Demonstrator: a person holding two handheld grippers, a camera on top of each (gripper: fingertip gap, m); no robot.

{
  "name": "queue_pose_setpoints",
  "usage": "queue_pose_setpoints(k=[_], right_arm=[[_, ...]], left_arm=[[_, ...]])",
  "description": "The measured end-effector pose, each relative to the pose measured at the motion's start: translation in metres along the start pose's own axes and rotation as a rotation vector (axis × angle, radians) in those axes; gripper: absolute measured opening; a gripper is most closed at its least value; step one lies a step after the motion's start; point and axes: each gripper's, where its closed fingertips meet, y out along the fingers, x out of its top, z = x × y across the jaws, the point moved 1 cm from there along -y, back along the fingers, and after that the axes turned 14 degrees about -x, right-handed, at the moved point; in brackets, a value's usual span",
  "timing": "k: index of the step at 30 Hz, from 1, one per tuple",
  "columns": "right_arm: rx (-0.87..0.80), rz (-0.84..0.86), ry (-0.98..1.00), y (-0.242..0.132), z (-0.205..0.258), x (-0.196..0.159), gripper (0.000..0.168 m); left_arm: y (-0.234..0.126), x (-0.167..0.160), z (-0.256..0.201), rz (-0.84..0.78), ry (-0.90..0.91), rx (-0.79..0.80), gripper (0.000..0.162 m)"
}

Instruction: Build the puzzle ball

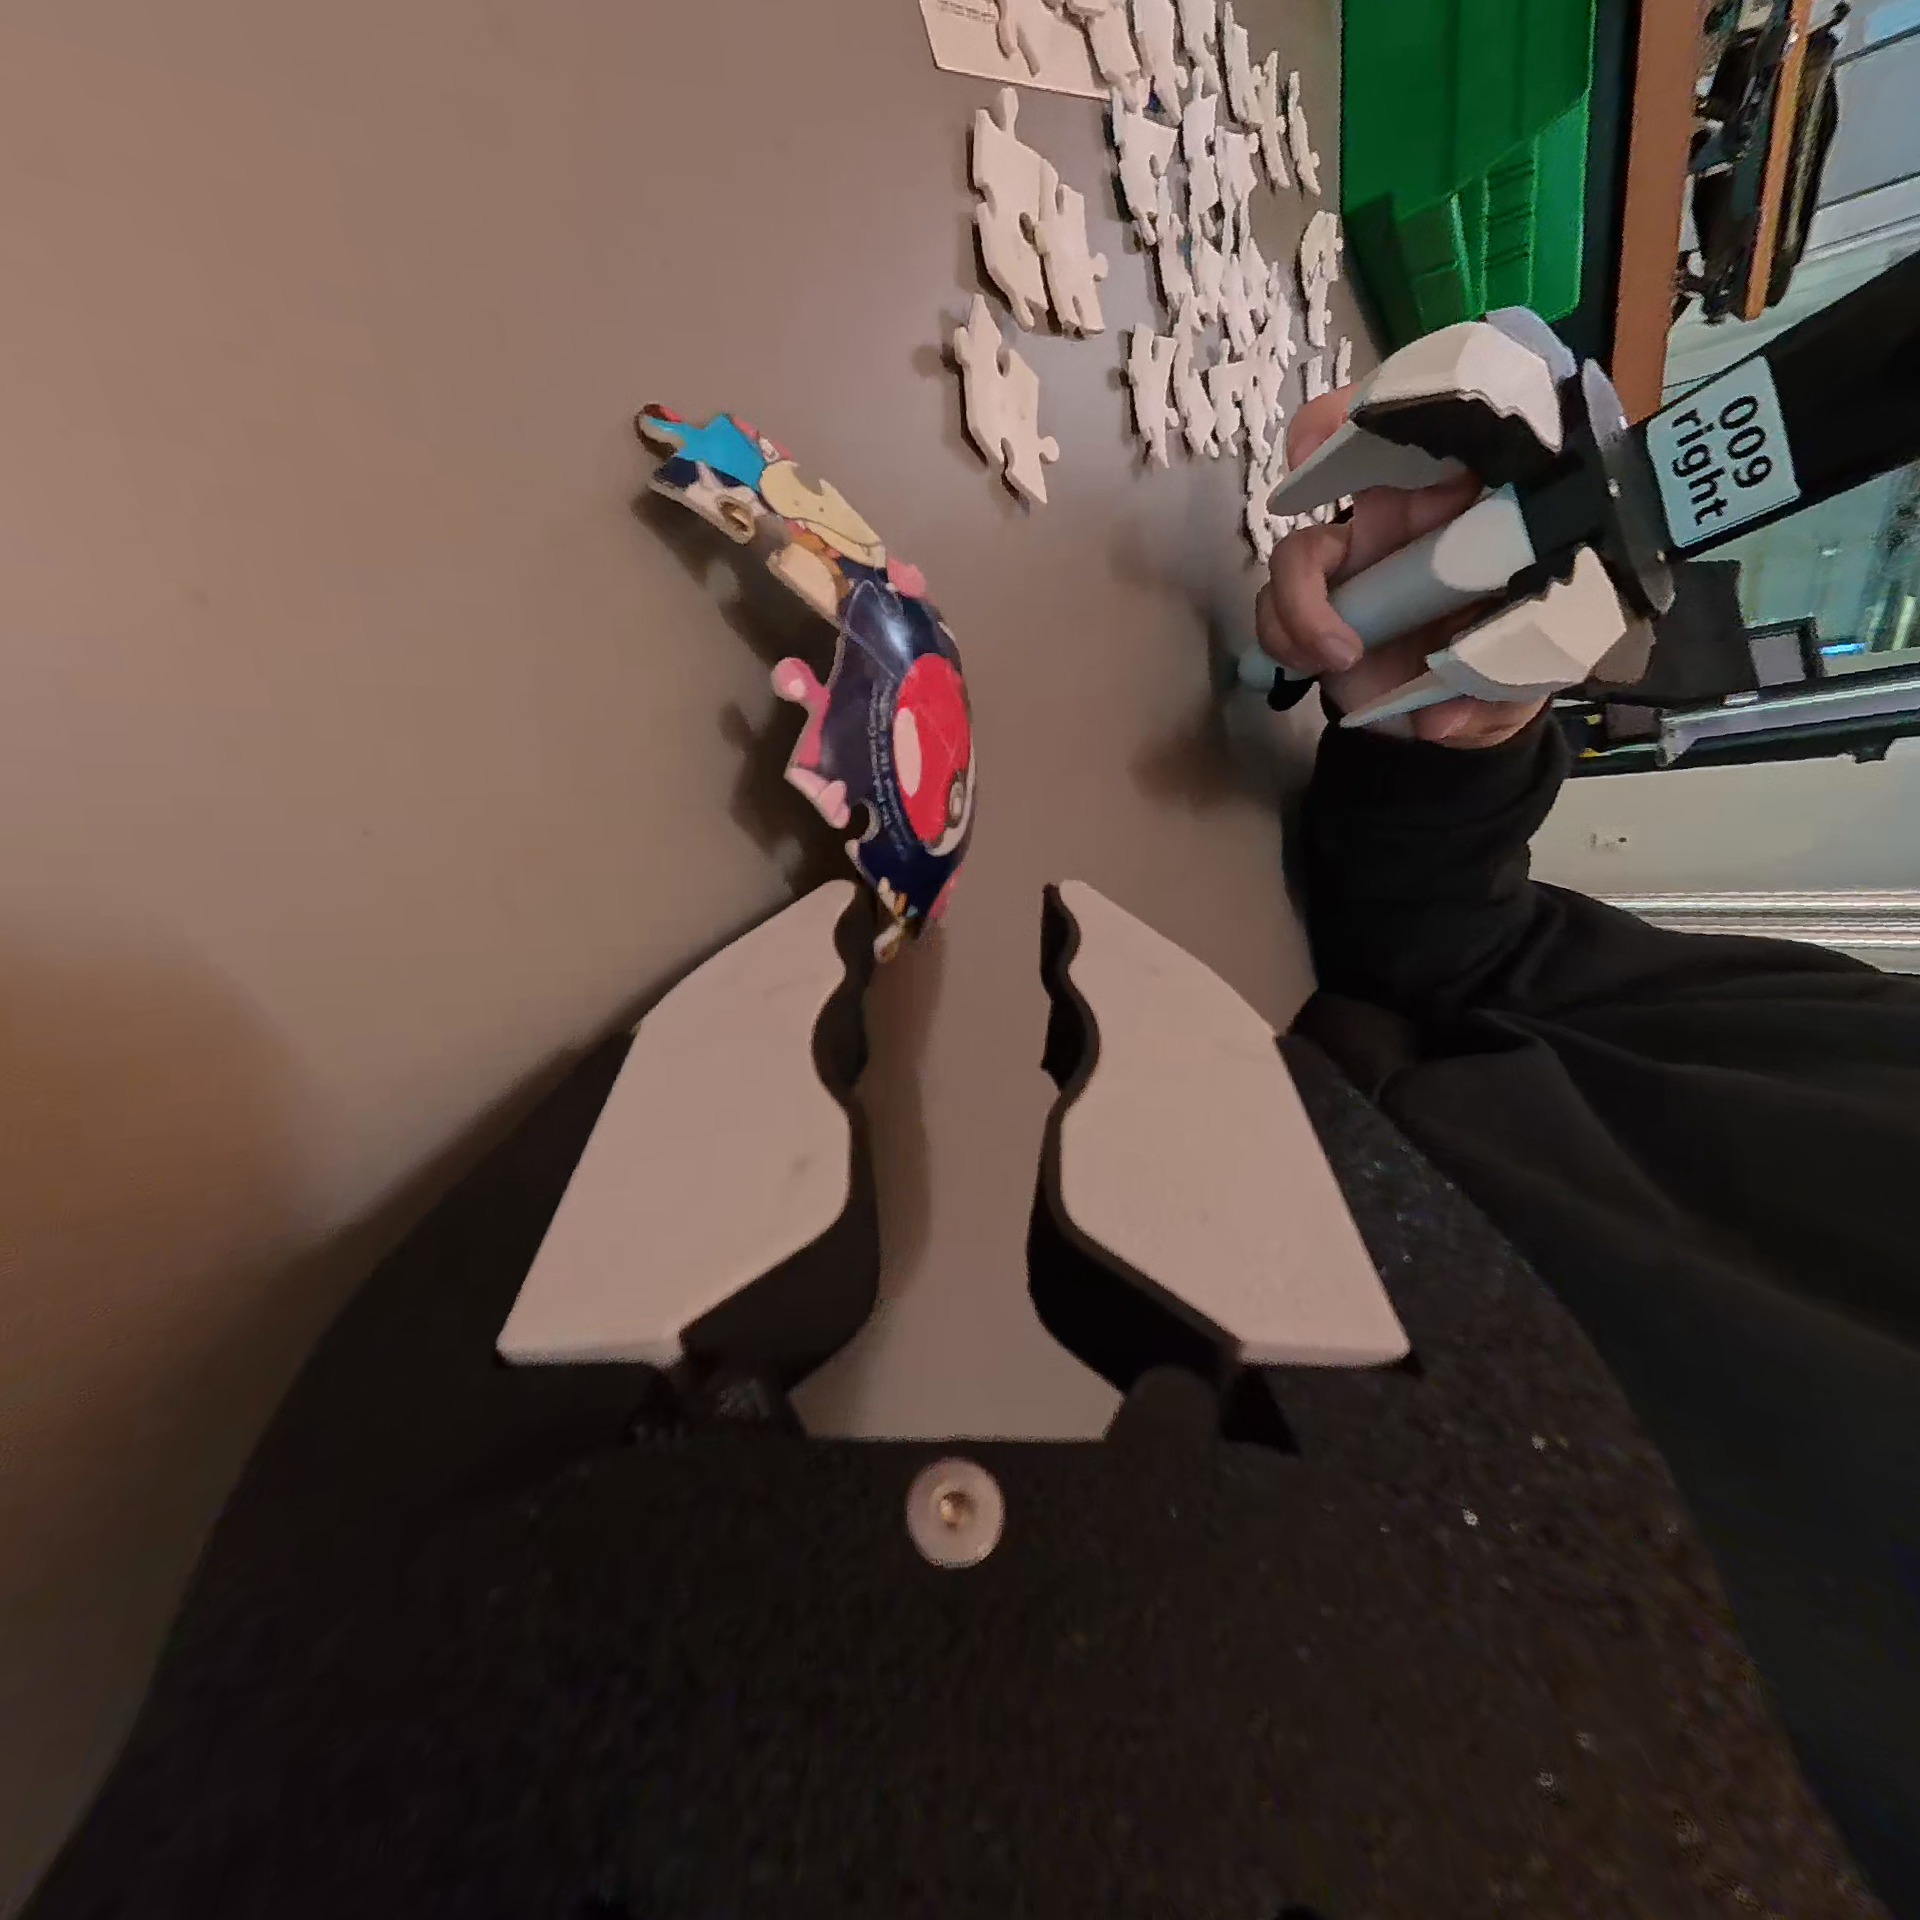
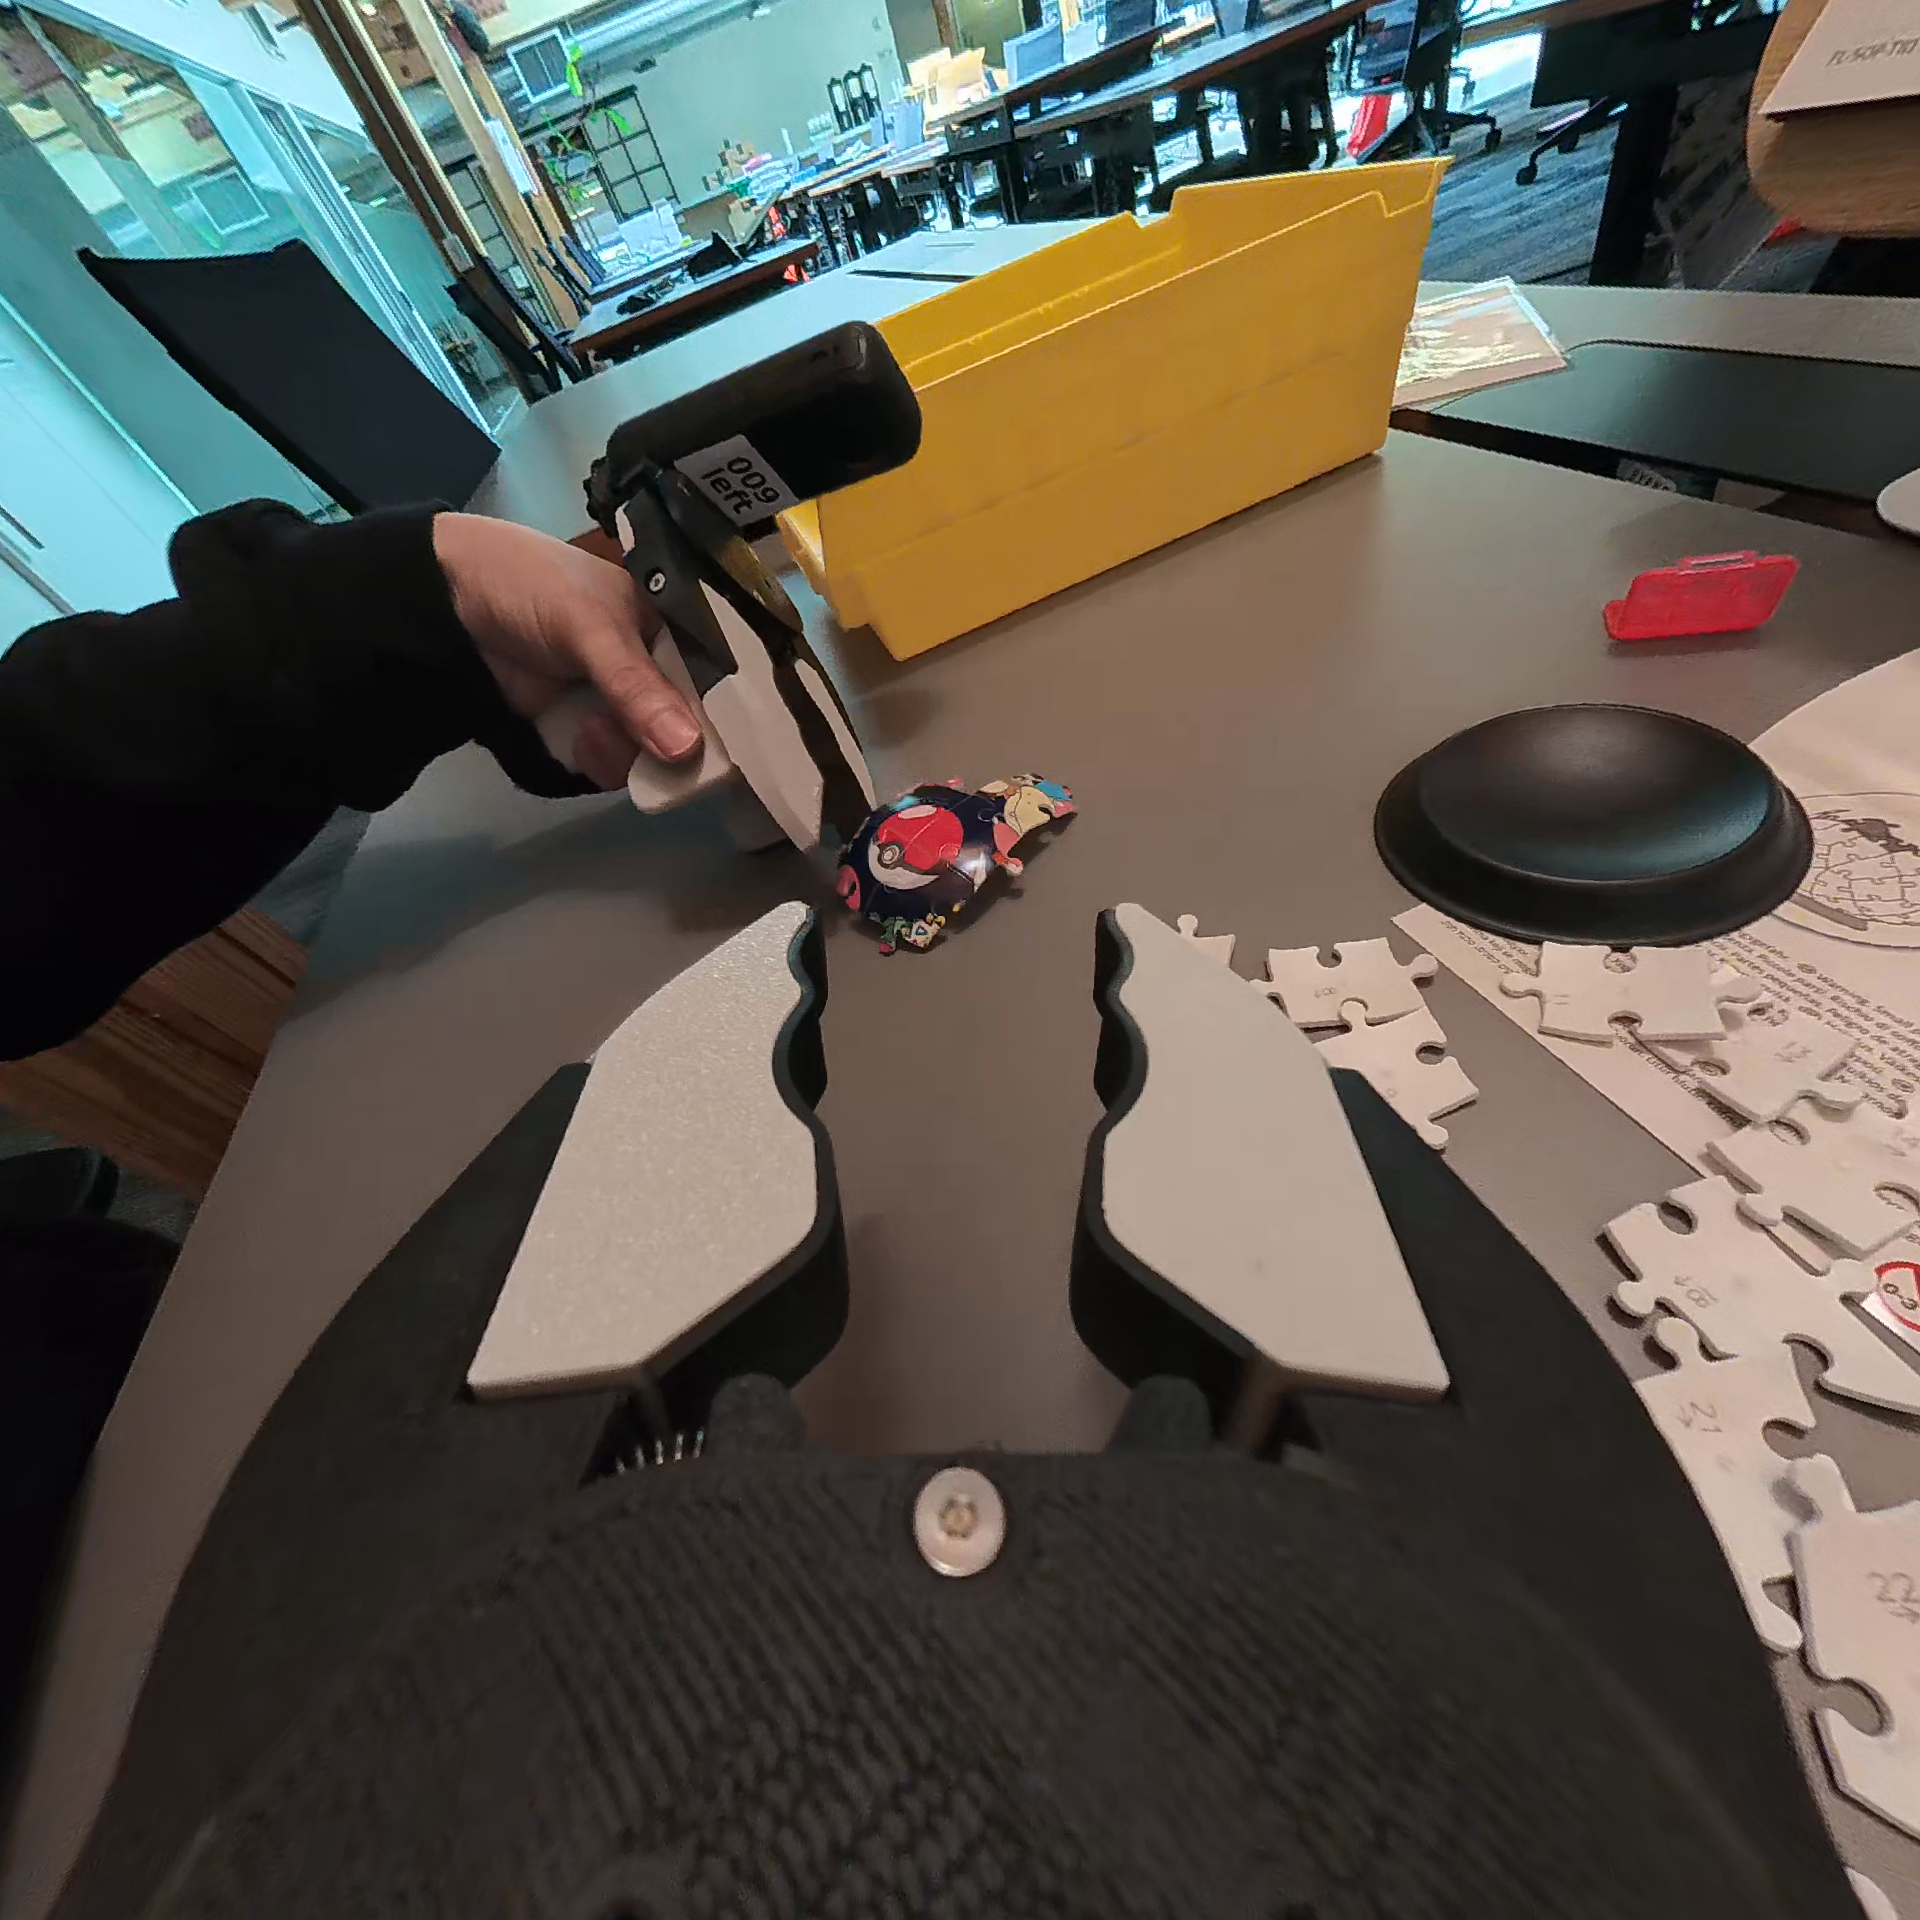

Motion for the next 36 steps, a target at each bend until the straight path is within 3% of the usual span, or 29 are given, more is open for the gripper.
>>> queue_pose_setpoints(k=[8,13,15,18,21,26,31,36], right_arm=[[0.007,0.006,-0.015,0.000,0.002,-0.001,0.051],[0.015,-0.010,-0.039,-0.002,0.005,0.000,0.055],[0.003,-0.011,-0.057,-0.002,0.005,0.000,0.055],[-0.008,-0.003,-0.094,0.000,0.005,-0.002,0.056],[-0.013,0.006,-0.113,0.001,0.007,-0.003,0.057],[-0.014,-0.003,-0.117,0.001,0.007,-0.002,0.057],[-0.007,-0.018,-0.097,-0.001,0.005,0.000,0.057],[0.006,-0.023,-0.094,-0.002,0.006,0.000,0.056]], left_arm=[[-0.025,-0.011,-0.011,-0.043,0.074,0.058,0.044],[-0.078,-0.006,-0.044,-0.158,0.232,0.143,0.049],[-0.120,0.007,-0.051,-0.211,0.296,0.290,0.052],[-0.197,0.033,-0.031,-0.193,0.333,0.663,0.045],[-0.244,0.066,0.007,-0.063,0.248,0.860,0.045],[-0.276,0.117,0.081,0.073,0.075,1.078,0.045],[-0.290,0.142,0.123,-0.067,-0.141,1.209,0.043],[-0.294,0.139,0.142,-0.192,-0.267,1.239,0.047]])
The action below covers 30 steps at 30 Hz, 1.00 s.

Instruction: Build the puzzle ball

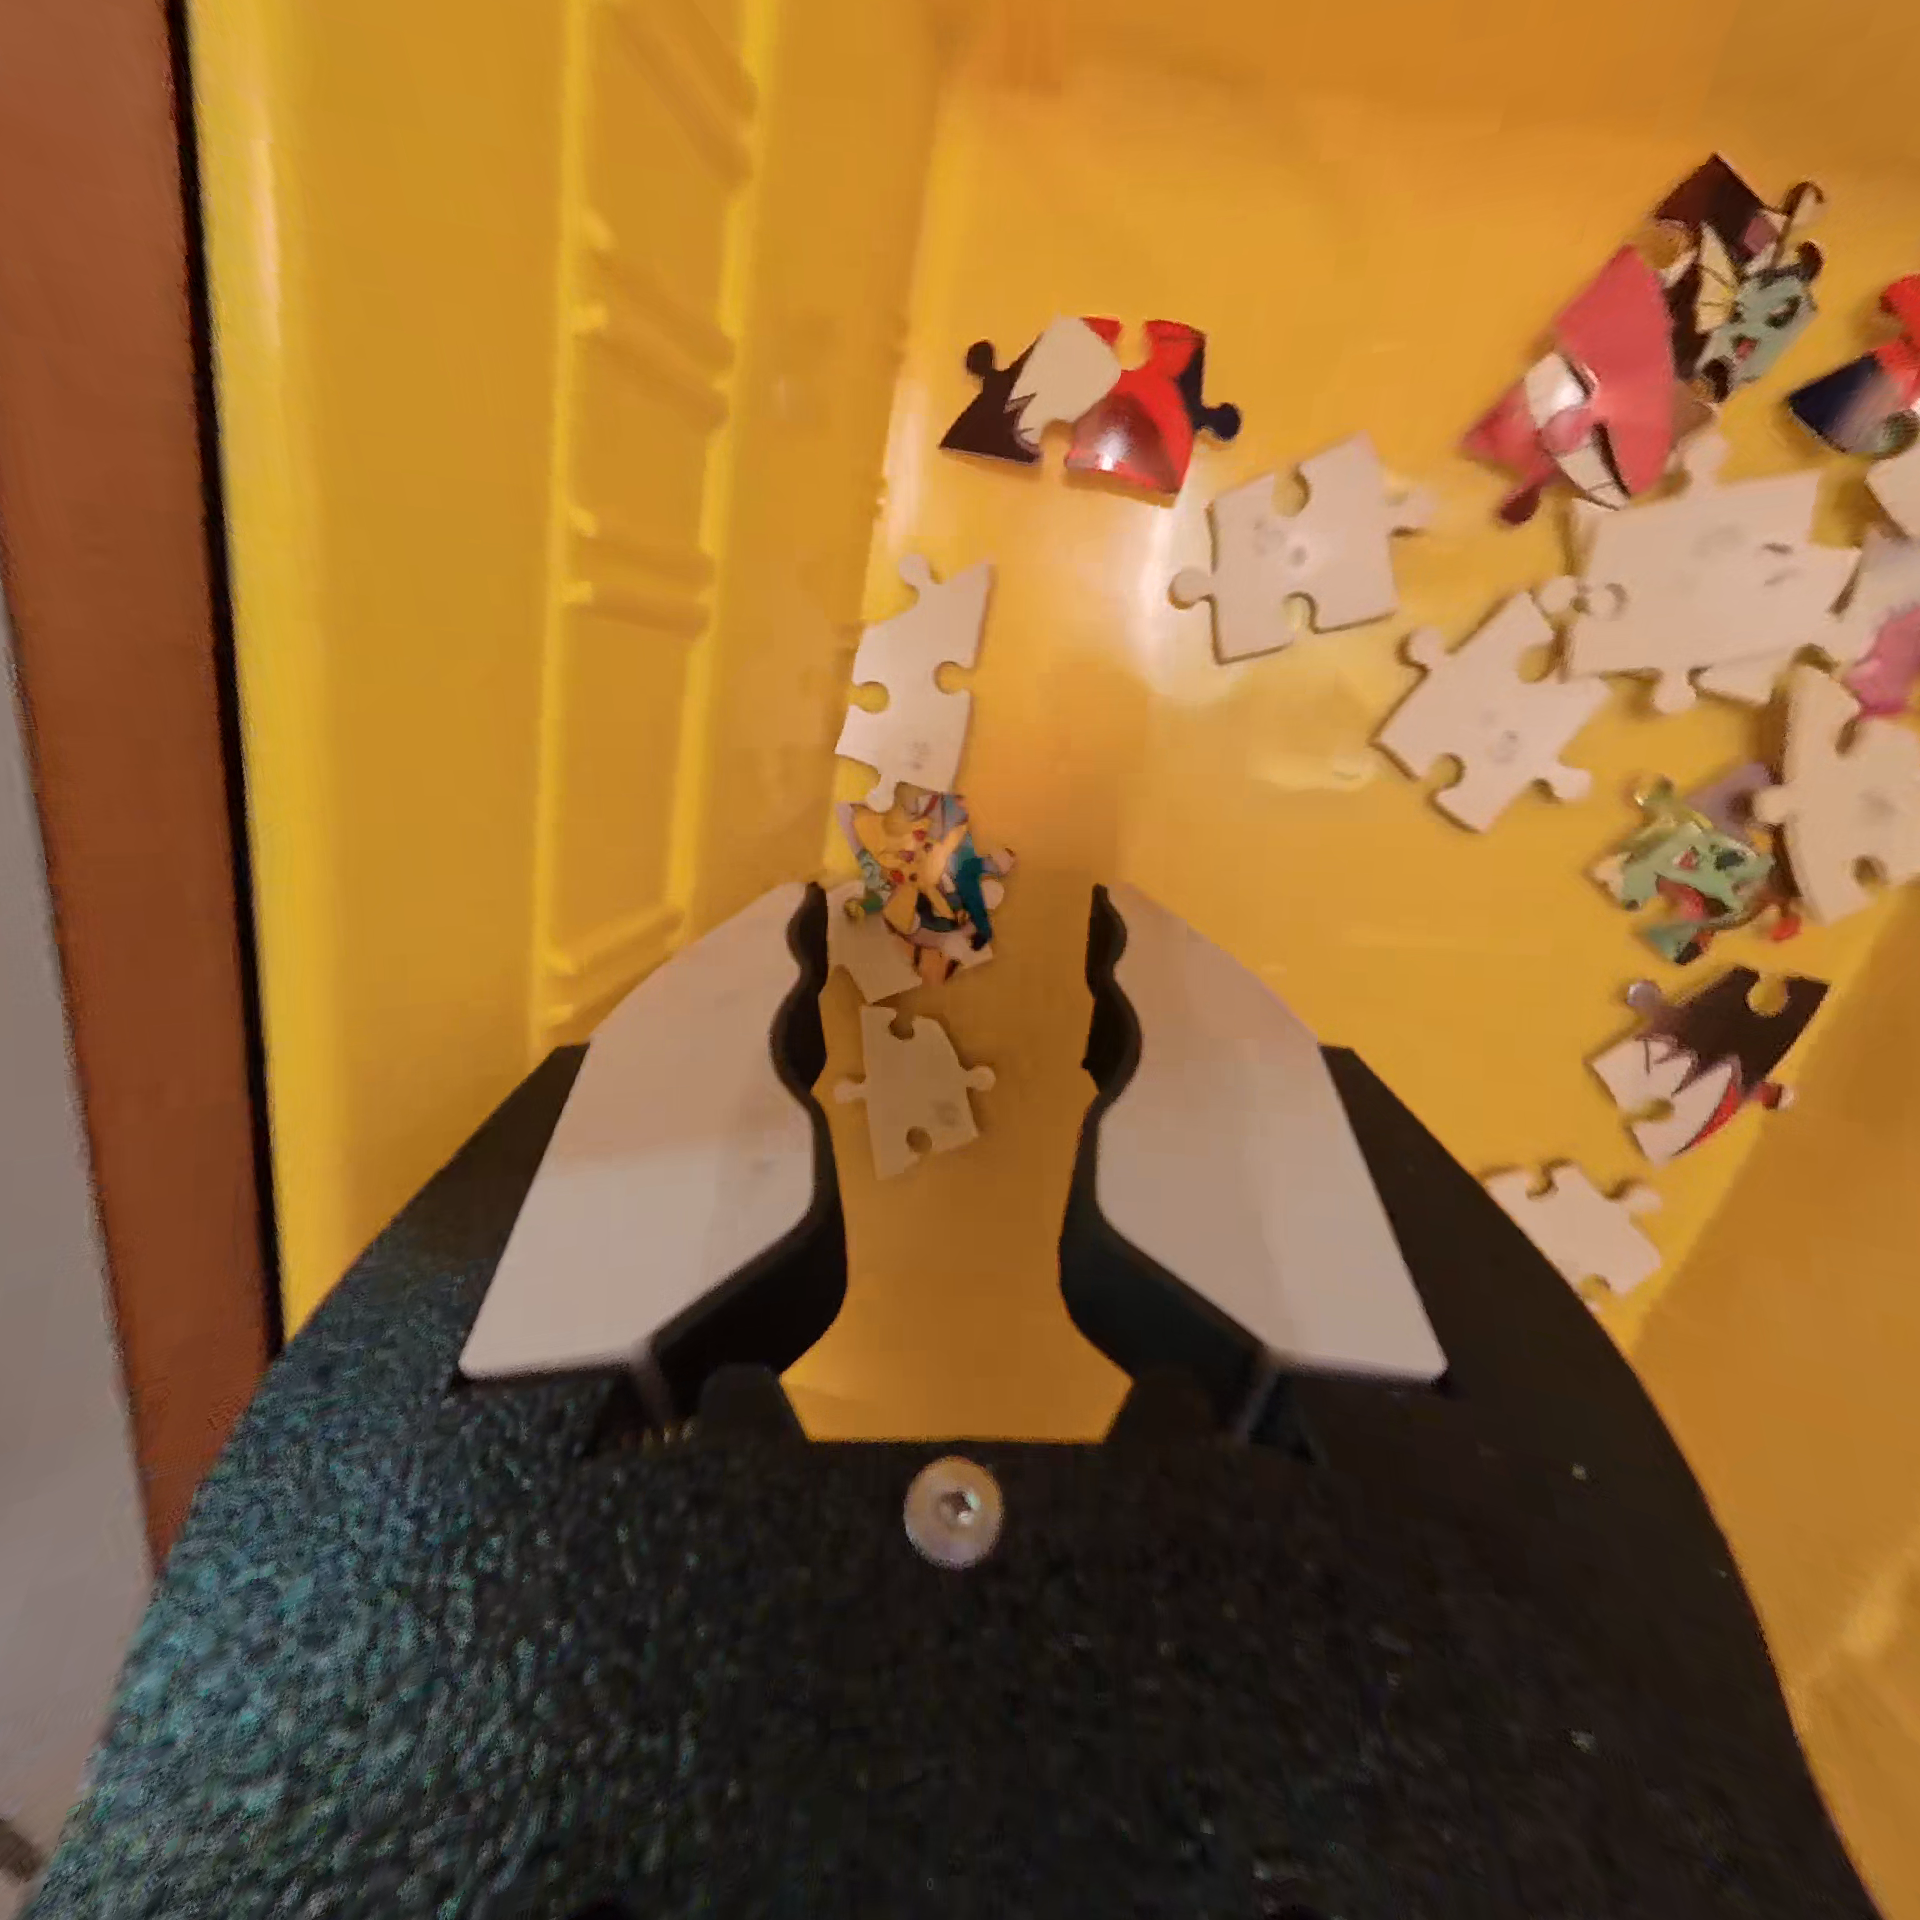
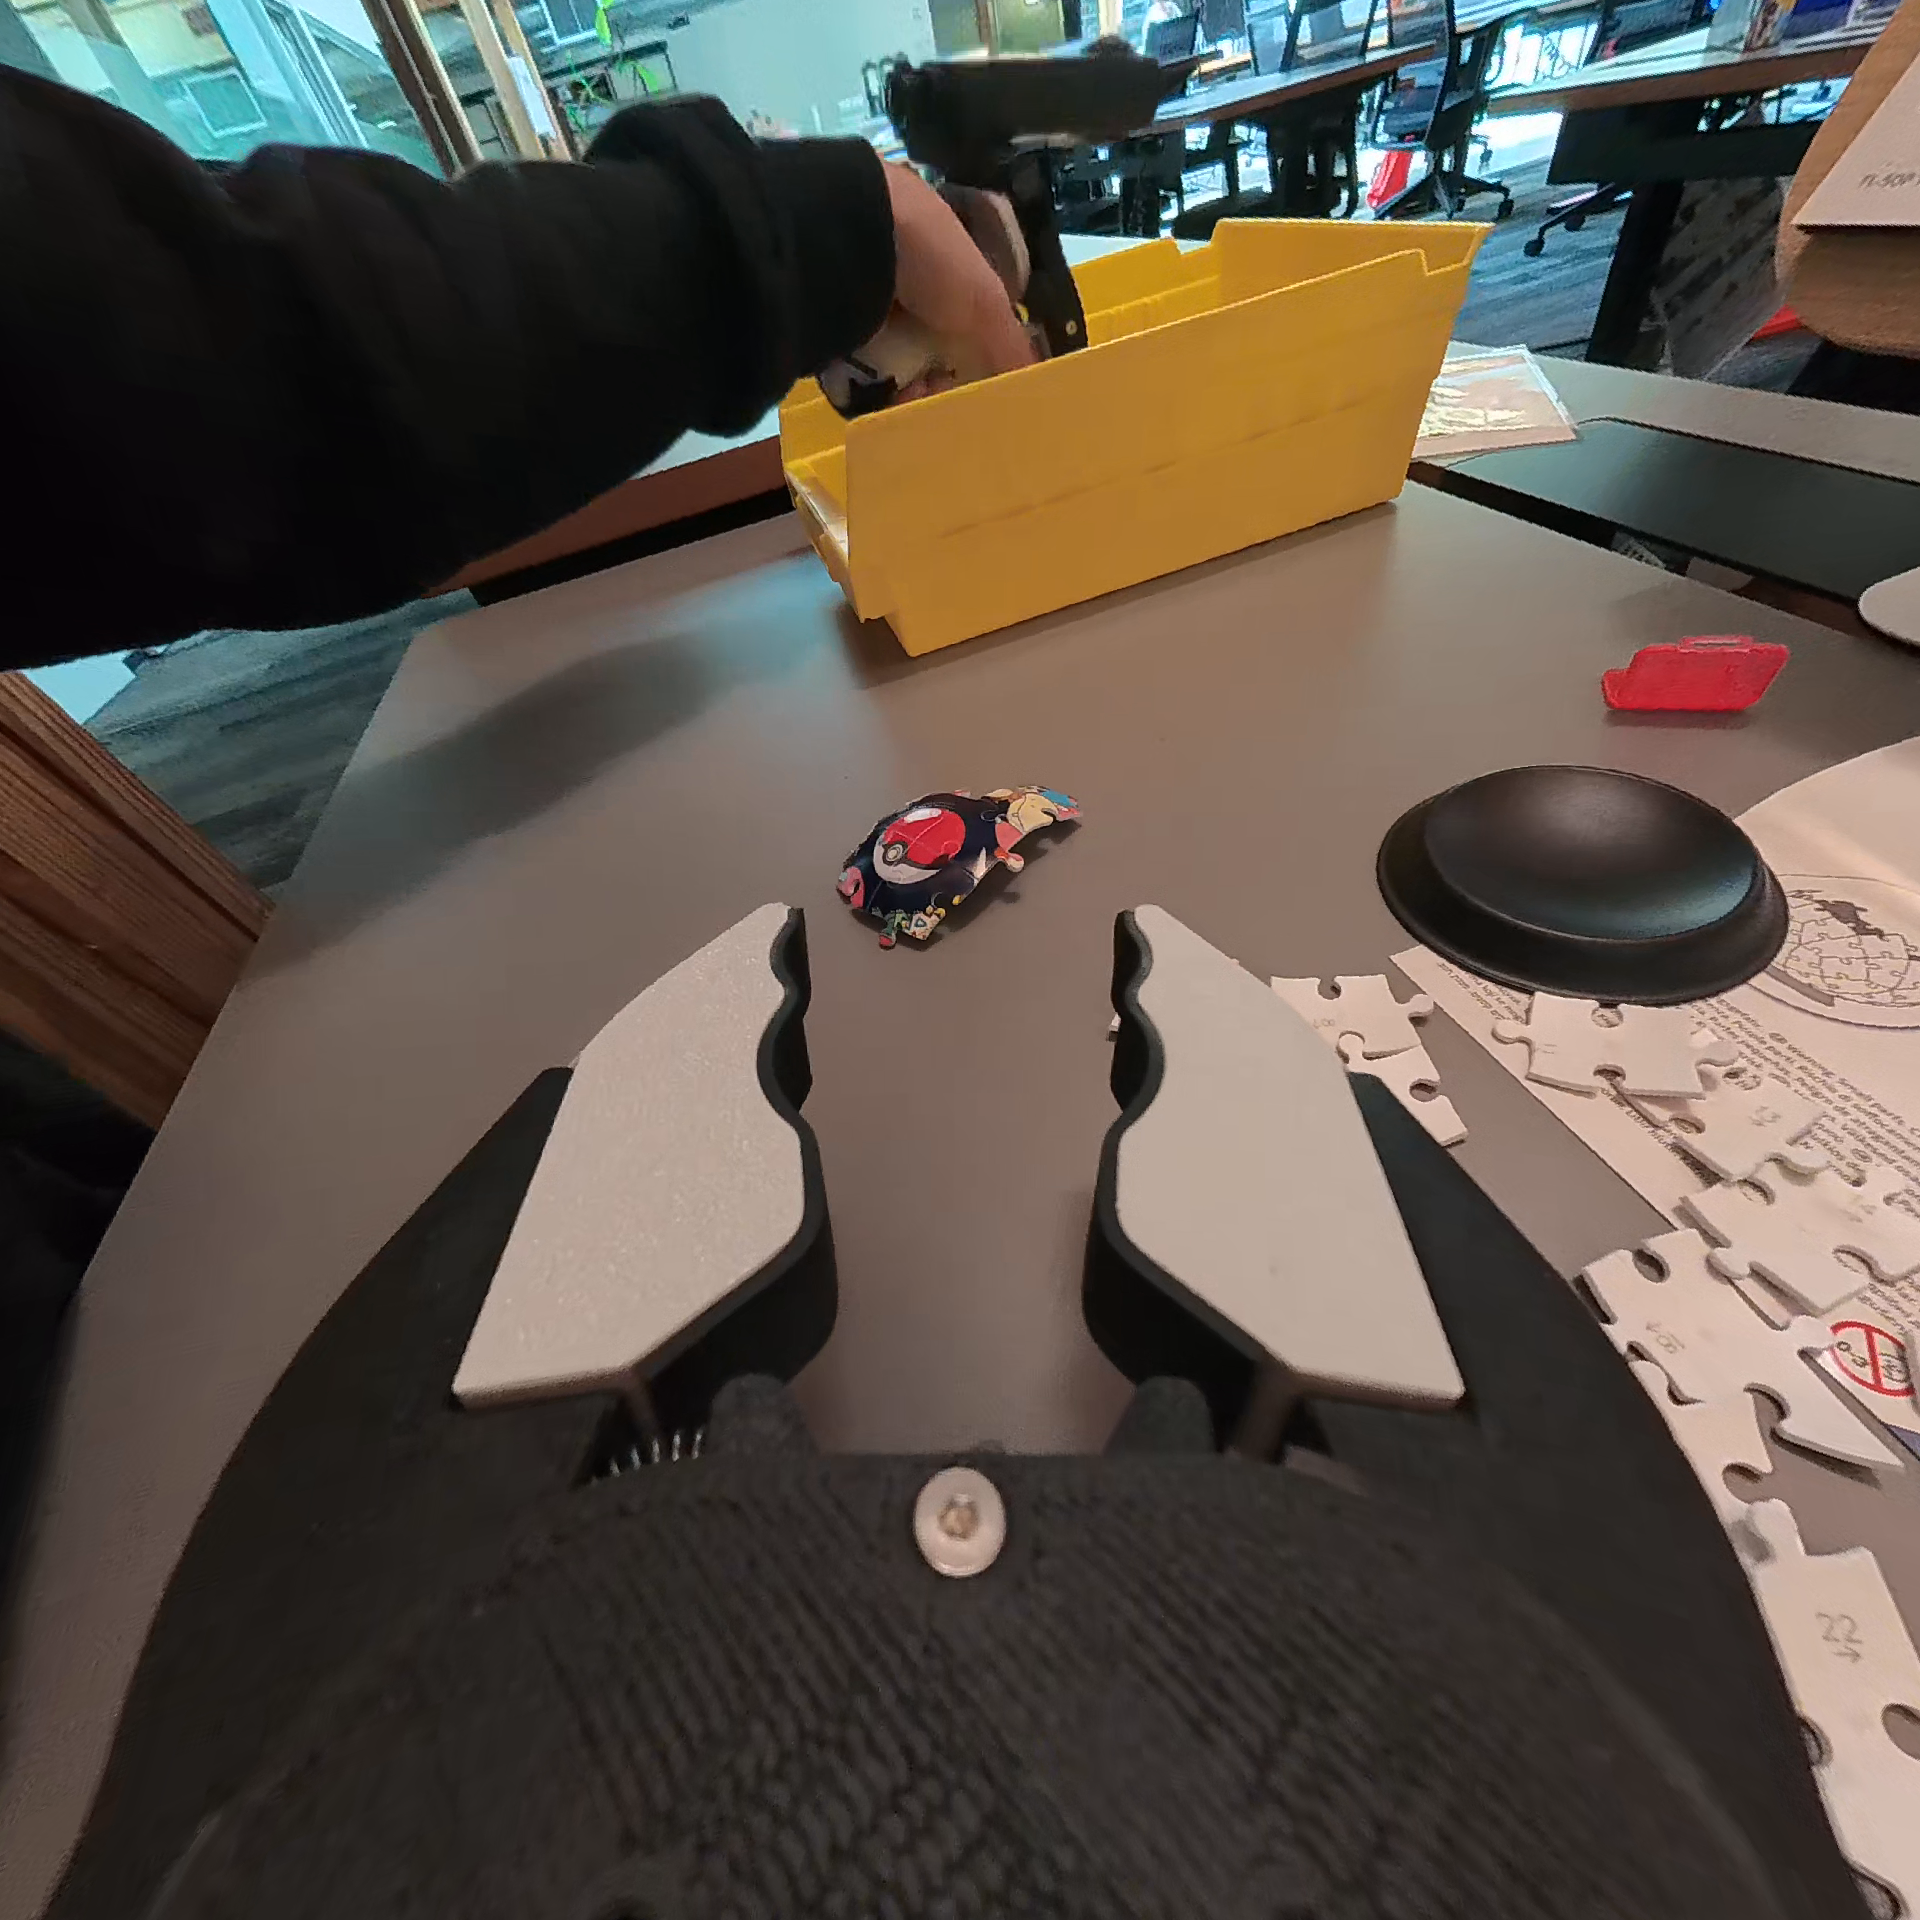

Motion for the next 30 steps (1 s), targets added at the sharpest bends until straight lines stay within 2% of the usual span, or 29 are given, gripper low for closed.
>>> queue_pose_setpoints(k=[5,10,12,14,18,23,27,30], right_arm=[[0.004,-0.003,-0.002,0.000,0.001,0.000,0.056],[0.004,0.006,0.004,0.001,0.000,-0.001,0.056],[0.006,0.011,0.012,0.001,-0.001,-0.001,0.055],[0.005,0.014,0.025,0.002,-0.002,-0.001,0.055],[0.003,0.018,0.043,0.002,-0.004,-0.001,0.054],[-0.008,0.007,0.044,0.001,-0.006,0.001,0.053],[-0.015,-0.003,0.032,0.001,-0.006,0.002,0.053],[-0.015,-0.016,0.018,0.000,-0.006,0.004,0.053]], left_arm=[[0.008,0.000,0.003,-0.035,-0.085,-0.040,0.032],[0.007,0.000,0.002,-0.068,-0.025,0.002,0.024],[0.000,0.002,-0.002,-0.114,0.007,-0.014,0.010],[-0.013,0.004,-0.010,-0.181,0.021,-0.072,0.003],[-0.036,0.001,-0.018,-0.229,0.083,-0.161,0.001],[-0.071,-0.004,-0.044,-0.310,0.123,-0.406,0.001],[-0.118,-0.015,-0.090,-0.395,0.101,-0.818,0.001],[-0.158,-0.034,-0.127,-0.410,0.158,-1.094,0.001]])
